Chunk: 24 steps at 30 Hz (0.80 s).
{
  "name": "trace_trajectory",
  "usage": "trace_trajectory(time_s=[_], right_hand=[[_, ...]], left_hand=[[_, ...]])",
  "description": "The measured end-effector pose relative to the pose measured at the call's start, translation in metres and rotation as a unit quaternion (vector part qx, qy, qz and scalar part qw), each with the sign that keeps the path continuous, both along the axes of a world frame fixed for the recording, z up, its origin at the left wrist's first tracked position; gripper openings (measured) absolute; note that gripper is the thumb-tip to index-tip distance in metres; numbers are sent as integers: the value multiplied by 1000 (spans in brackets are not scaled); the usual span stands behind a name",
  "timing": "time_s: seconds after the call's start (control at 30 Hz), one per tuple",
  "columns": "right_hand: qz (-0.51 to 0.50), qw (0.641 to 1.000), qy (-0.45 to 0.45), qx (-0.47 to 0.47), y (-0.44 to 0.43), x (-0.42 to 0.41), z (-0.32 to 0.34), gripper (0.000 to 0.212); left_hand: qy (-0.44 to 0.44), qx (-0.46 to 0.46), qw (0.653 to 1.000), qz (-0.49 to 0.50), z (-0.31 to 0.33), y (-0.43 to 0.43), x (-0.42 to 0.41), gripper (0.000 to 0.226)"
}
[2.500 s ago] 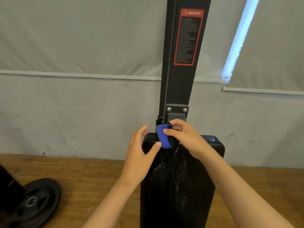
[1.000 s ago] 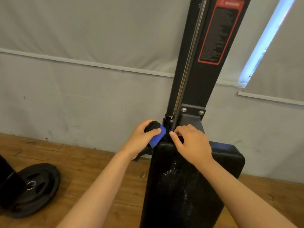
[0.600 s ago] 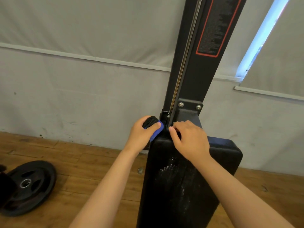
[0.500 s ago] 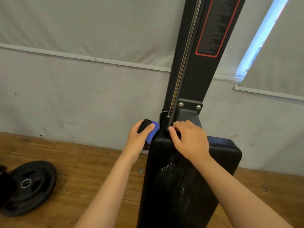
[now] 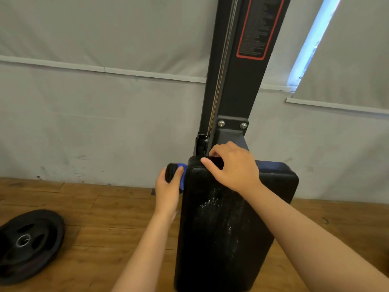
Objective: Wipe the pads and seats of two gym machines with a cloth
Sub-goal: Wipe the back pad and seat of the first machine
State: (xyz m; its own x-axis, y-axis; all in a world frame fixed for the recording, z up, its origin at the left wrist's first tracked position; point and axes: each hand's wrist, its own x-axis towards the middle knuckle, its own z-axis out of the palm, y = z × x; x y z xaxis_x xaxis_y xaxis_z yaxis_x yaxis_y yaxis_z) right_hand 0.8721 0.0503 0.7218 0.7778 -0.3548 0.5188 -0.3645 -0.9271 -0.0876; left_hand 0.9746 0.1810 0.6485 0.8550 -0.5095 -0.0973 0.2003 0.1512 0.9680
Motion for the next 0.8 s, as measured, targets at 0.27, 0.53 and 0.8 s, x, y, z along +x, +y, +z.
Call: trace_trajectory(time_s=[0.27,0.53,0.8], right_hand=[[-10,1000,3,-10,1,0,-2,51],[-16,1000,-1,-11,5,1,0,50],[-24,999,13,-24,5,2,0,46]], left_hand=[[57,-41,997,-10,3,4,1,18],[18,-8,1000,21,-24,6,-7,25],[56,-5,998,-11,-56,24,-13,28]])
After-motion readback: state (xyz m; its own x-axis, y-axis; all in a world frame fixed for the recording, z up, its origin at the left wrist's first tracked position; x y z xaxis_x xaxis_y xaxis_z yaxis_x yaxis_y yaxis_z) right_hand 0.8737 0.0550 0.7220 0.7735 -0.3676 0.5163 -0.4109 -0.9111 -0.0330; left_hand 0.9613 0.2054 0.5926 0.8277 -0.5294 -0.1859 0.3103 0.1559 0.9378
